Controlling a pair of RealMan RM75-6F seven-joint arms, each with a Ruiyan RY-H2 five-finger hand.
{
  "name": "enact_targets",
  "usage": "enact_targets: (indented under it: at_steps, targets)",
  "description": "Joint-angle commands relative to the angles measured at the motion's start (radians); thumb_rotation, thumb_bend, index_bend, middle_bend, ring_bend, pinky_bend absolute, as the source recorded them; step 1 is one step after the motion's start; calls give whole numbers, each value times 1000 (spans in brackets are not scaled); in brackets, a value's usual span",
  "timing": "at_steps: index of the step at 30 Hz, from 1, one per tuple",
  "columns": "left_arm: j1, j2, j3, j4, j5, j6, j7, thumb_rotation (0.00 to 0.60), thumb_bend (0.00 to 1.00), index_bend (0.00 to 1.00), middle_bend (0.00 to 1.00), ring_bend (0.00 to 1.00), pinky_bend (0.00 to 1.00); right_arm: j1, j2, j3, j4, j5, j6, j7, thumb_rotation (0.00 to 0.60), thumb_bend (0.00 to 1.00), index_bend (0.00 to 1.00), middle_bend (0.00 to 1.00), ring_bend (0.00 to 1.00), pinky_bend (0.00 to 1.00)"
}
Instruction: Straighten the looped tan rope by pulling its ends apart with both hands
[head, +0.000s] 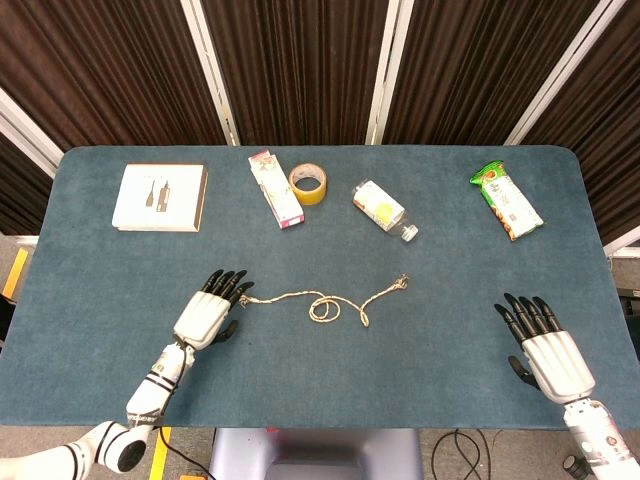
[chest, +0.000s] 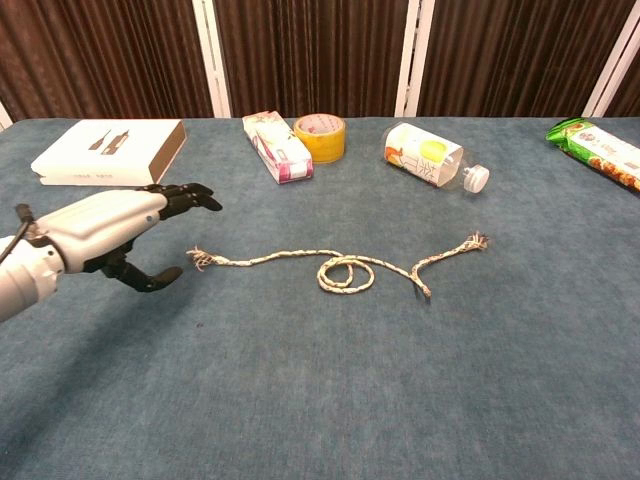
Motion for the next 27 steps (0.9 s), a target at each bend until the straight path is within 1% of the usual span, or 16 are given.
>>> enact_targets:
  at_steps: [1, 4, 8, 10, 20, 27]
  targets:
    - [-31, -59, -11, 85, 4, 14, -38, 600, 432, 217, 0, 0, 22, 12, -9, 2, 7, 12, -17, 2, 600, 411, 0, 0, 0, 0]
    - [-48, -109, -13, 174, 0, 17, -102, 600, 422, 280, 0, 0, 26, 15, -10, 4, 13, 24, -23, 2, 600, 411, 0, 0, 0, 0]
    - [-71, -148, -5, 262, -3, 5, -118, 600, 414, 303, 0, 0, 27, 16, -11, 5, 22, 44, -33, -2, 600, 410, 0, 0, 0, 0]
    - [-80, -165, -1, 296, 1, 12, -130, 600, 415, 335, 0, 0, 28, 17, -12, 6, 26, 51, -37, -1, 600, 411, 0, 0, 0, 0]
    - [-113, -239, 5, 418, -1, 28, -182, 600, 414, 478, 0, 0, 47, 27, -8, 2, 23, 71, -62, -12, 600, 411, 0, 0, 0, 0]
    - [-125, -271, 11, 475, -5, 35, -195, 600, 413, 494, 2, 0, 54, 27, -2, -3, 19, 83, -69, -18, 600, 412, 0, 0, 0, 0]
